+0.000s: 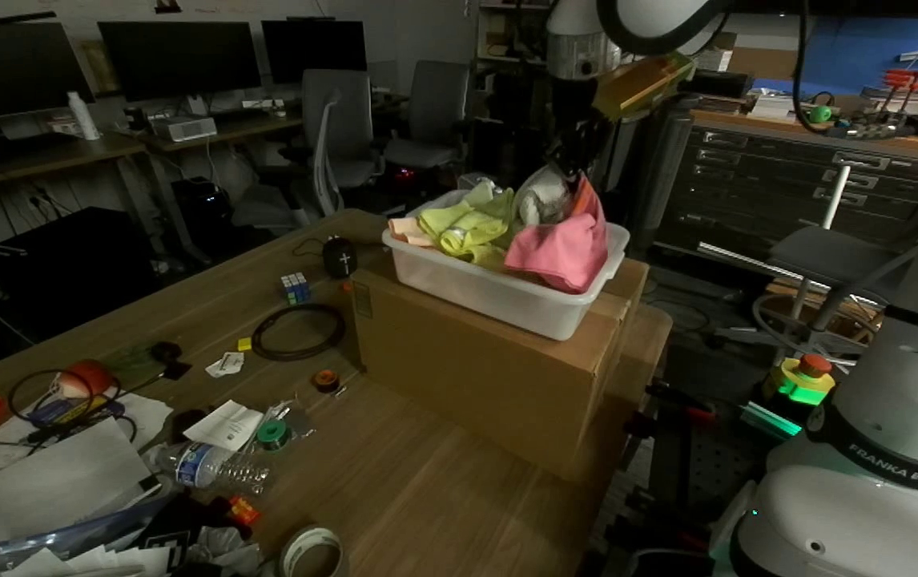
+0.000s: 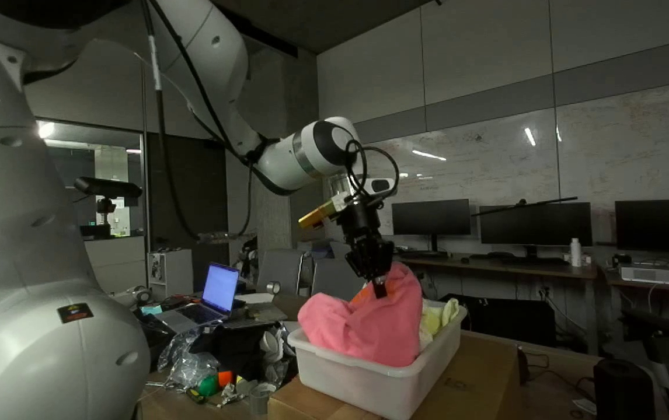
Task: Take the t-shirts and towels out of the white storage bin and place them on the table
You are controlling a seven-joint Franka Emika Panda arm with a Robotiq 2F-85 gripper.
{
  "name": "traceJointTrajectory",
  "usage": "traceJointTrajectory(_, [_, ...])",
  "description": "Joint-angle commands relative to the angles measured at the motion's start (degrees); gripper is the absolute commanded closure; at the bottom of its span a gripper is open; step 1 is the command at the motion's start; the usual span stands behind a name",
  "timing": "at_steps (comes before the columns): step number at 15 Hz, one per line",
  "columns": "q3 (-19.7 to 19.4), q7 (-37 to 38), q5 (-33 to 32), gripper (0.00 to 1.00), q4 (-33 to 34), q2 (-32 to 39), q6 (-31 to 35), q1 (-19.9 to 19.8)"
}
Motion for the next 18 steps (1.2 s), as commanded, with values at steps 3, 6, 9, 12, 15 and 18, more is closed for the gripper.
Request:
traceJointTrajectory(3, [3.0, 0.0, -0.2, 0.97, 2.0, -11.2, -3.2, -0.1])
traceJointTrajectory(6, [3.5, 0.2, 1.1, 0.97, 3.0, -15.9, -2.5, -0.3])
traceJointTrajectory(9, [4.4, 0.8, 1.1, 0.97, 3.7, -19.0, -1.9, -0.7])
traceJointTrajectory(12, [6.1, 0.4, 0.7, 0.97, 3.8, -20.3, -2.2, -0.6])
traceJointTrajectory(15, [8.8, -0.7, 0.4, 0.97, 4.2, -19.5, -2.9, 0.7])
traceJointTrajectory(18, [12.6, -0.8, 0.4, 0.97, 5.0, -18.1, -3.7, 2.4])
